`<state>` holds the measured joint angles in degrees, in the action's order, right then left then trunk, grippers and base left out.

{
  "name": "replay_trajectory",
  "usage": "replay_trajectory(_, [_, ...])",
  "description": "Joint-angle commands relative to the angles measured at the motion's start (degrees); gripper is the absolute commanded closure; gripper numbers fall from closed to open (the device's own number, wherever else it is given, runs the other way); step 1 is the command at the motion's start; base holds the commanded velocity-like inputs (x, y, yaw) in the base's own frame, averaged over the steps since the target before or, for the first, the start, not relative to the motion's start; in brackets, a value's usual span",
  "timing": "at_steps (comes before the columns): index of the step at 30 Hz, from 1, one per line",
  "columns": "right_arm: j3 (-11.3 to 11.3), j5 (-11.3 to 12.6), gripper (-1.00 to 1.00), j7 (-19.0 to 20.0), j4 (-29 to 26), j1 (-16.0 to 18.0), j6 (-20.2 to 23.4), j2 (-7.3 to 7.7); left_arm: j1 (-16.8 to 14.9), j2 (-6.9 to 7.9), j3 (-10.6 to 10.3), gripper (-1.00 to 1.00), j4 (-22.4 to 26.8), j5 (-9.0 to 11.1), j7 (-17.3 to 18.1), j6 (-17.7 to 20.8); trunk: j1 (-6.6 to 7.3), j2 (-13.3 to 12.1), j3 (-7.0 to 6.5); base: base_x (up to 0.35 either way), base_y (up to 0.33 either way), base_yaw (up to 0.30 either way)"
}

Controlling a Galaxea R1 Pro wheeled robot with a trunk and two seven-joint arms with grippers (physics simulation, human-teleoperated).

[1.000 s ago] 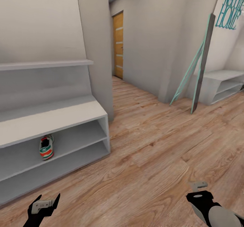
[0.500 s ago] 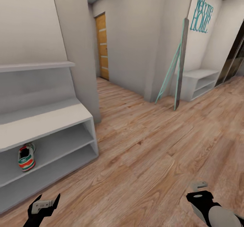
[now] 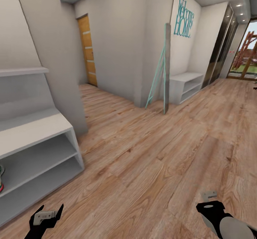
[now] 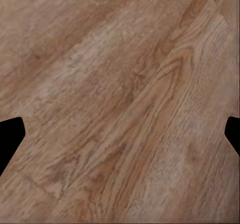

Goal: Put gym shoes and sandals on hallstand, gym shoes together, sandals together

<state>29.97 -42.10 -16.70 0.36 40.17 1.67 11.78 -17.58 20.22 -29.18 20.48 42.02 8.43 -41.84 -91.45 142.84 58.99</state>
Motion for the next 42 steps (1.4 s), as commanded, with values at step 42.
replay_trajectory(42, [2.8, 19.9, -1.00, -0.1, 2.7, -9.9, -9.5, 0.40, 0.0, -0.09, -0.5, -1.00, 0.2, 0.0, 0.1, 0.0, 0.00, 0.0, 1.05, 0.143, -0.066, -0.062])
